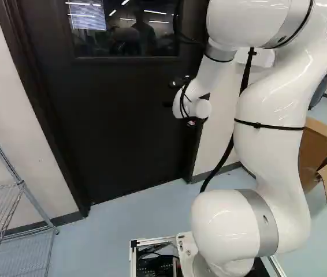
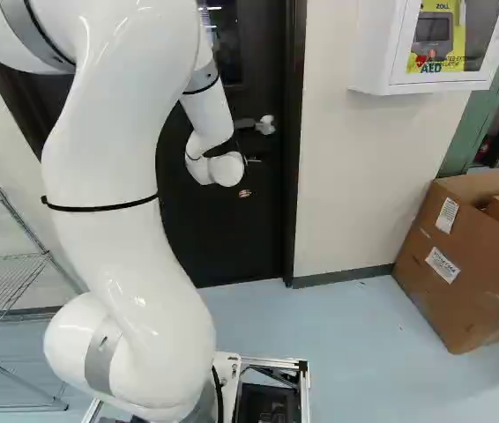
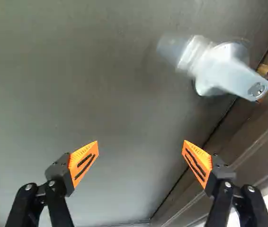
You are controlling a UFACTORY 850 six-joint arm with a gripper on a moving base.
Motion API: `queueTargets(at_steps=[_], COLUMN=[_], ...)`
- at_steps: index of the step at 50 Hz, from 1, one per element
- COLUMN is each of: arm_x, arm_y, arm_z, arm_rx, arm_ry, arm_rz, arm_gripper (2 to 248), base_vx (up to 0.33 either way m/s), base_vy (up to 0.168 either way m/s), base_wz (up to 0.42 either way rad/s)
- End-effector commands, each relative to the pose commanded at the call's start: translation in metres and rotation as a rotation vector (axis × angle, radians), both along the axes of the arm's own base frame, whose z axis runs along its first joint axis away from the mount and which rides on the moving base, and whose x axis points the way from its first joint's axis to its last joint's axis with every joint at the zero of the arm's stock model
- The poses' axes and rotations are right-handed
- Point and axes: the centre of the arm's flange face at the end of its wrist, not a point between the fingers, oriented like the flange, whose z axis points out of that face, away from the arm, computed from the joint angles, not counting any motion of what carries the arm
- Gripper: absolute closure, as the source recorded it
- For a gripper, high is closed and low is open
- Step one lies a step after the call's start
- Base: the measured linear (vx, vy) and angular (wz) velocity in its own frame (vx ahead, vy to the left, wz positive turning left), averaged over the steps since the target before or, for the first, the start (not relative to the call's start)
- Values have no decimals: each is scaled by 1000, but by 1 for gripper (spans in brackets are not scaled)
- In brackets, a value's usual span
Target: Open the door and move inside
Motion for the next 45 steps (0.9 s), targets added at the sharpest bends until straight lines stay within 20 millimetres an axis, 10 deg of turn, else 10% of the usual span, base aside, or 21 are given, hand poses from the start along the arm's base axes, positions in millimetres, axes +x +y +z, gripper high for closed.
queueTargets(at_steps=[45], arm_x=[4], arm_y=[1], arm_z=[-15], arm_rx=[-8], arm_ry=[26], arm_rz=[22], arm_gripper=[3], base_vx=[0], base_vy=[0], base_wz=[0])
